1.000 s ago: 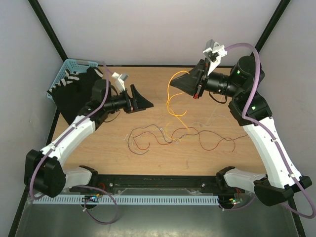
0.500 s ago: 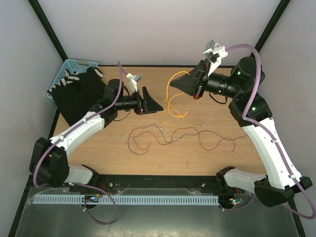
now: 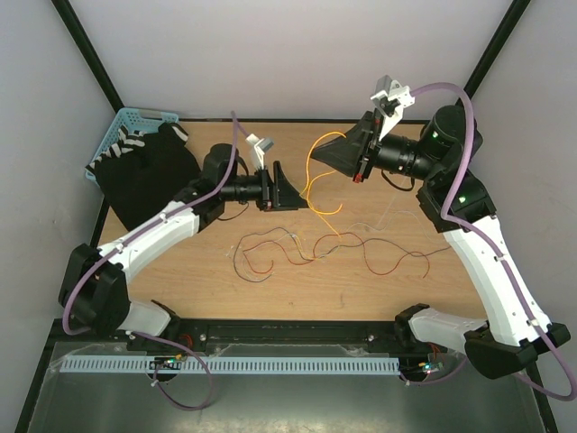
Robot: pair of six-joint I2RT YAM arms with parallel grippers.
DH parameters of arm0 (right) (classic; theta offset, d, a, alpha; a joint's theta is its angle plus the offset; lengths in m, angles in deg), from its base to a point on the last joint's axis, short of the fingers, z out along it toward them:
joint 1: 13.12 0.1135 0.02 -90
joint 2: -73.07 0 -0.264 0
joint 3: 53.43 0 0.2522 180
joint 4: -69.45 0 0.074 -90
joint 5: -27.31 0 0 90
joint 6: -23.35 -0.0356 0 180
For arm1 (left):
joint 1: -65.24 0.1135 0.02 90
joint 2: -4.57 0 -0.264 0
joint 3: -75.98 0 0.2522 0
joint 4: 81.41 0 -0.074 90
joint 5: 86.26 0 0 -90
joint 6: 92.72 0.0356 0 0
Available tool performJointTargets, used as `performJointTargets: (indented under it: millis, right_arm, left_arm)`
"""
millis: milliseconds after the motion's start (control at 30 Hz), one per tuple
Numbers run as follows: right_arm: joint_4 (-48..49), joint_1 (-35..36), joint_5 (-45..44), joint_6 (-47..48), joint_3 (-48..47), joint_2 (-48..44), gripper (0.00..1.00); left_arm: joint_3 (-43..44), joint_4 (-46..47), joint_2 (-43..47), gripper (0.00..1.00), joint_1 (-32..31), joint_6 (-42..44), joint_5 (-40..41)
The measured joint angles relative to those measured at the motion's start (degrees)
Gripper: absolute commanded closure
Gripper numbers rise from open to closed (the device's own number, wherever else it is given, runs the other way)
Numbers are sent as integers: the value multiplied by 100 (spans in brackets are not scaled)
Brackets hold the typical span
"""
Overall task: Zip-tie the wires
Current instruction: Straighten the cable at the center of the board.
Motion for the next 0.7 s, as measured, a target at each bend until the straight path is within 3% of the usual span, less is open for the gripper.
performJointTargets:
  millis: [200, 700]
  right_arm:
    - [0, 0, -26, 39, 37, -4, 100]
    - [-2, 0, -203, 162, 114, -133, 100]
  left_arm:
    - [142, 42, -94, 45, -315, 44, -92]
    - [120, -22, -111, 48, -387, 302, -103]
